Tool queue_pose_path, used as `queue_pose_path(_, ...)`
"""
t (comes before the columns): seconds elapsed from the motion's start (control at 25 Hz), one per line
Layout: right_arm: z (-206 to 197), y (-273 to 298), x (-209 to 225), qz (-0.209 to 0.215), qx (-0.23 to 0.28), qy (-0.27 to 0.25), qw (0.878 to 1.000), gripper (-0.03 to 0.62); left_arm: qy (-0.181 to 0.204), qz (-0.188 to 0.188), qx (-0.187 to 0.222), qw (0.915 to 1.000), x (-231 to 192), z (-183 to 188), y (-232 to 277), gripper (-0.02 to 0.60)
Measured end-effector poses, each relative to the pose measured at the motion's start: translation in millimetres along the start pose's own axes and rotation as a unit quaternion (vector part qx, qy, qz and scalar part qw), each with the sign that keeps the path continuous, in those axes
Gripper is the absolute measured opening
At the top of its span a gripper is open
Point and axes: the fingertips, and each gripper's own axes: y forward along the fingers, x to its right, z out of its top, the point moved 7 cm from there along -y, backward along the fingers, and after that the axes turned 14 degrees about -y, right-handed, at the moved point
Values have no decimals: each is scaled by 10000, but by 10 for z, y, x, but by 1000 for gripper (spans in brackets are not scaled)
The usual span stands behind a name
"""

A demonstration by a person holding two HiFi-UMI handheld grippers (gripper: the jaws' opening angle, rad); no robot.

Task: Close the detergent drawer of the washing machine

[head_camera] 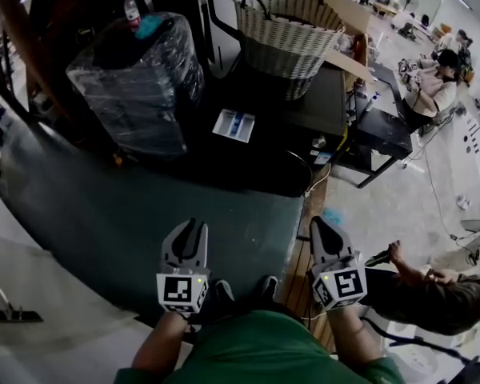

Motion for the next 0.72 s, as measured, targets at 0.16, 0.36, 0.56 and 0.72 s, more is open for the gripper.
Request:
queue_pose_path(0.16, 17, -35, -40, -57, 31, -15, 10000, 23, 67, -49, 52, 10000, -28, 12, -24, 91)
queue_pose_path(0.36, 44, -63, -34, -238, 144, 93, 9996, 23, 35, -110, 208, 9997, -63, 57, -53, 91)
queue_pose_path(0.56, 108, -9, -81, -363, 106, 92, 9992, 23, -128, -75, 258, 9996, -213, 168, -153, 91)
queue_pose_path(0.72, 140, 57, -256, -426, 88, 108, 9990, 23, -229, -10, 246, 9994, -494, 172, -234, 91)
